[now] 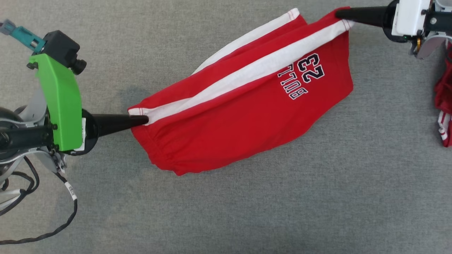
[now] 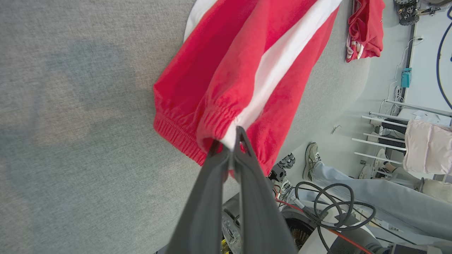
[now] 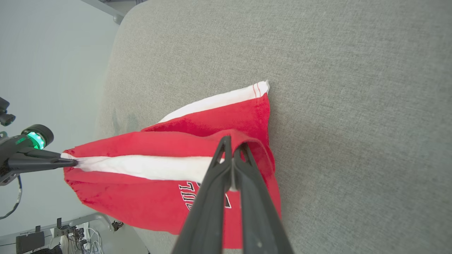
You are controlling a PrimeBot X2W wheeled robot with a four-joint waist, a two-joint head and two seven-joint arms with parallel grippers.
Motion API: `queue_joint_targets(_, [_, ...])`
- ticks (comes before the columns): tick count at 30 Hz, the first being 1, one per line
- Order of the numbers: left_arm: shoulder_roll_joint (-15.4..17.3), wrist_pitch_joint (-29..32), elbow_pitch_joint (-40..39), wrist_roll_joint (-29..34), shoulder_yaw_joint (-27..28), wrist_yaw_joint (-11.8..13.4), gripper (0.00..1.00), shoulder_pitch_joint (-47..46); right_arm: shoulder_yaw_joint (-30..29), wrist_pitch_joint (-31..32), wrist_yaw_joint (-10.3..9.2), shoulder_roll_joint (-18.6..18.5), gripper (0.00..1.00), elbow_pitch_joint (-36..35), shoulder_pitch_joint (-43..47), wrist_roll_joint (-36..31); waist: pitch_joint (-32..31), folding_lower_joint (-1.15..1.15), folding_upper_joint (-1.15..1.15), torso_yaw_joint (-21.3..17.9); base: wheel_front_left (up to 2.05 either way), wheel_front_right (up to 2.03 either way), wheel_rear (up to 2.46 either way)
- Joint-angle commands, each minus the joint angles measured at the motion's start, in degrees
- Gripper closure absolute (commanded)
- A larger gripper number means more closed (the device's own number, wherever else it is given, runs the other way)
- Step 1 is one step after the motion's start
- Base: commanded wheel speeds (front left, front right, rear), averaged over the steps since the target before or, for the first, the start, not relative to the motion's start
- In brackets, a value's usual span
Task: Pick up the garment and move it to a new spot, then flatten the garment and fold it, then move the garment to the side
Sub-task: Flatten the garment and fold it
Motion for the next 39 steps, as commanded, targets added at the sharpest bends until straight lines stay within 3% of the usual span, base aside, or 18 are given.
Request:
queue_joint_targets(1, [-0.7,-0.2,0.8,0.5,0.2,-0.4,1.0,-1.2,0.2,0.4,0.05,0.9,1.0,1.4,-1.2,-0.3,2.8,0.0,0.0,2.6,0.0,0.0,0.0])
queue_joint_targets(12, [-5.3,0.3,6.6,2.0,-0.4,-1.4,1.0,-4.4,0.9,2.5,0.05,8.1,1.0,10.0,-4.4,-1.5,5.6,0.0,0.0,4.2,0.0,0.0,0.0])
queue_joint_targets(26, [-4.6,1.1,10.1,2.8,-0.9,-1.6,1.0,-3.5,0.9,-0.1,0.05,9.6,1.0,14.1,-3.1,-1.4,4.1,0.0,0.0,3.1,0.0,0.0,0.0])
queue_joint_targets(27, [-4.7,1.0,10.2,3.1,-1.0,-1.6,0.95,-3.6,0.9,-0.3,0.05,9.8,0.85,14.2,-3.0,-1.4,4.1,0.0,0.0,3.0,0.0,0.0,0.0])
queue_joint_targets(28, [-4.9,0.9,10.2,3.6,-1.2,-1.6,0.51,-3.6,0.9,-0.7,0.05,10.1,0.47,14.2,-3.0,-1.4,4.1,0.0,0.0,2.9,0.0,0.0,0.0])
queue_joint_targets(29, [-5.0,1.1,10.1,3.7,-1.4,-1.5,0.0,-3.7,0.9,-0.8,0.05,10.4,0.0,14.3,-2.9,-1.4,4.1,0.0,0.0,2.9,0.0,0.0,0.0])
queue_joint_targets(39, [-3.4,2.6,11.0,4.8,-2.5,-1.2,0.0,-3.1,0.9,-2.6,0.05,11.7,0.0,14.3,-0.7,-2.3,0.4,0.0,0.0,2.3,0.0,0.0,0.0])
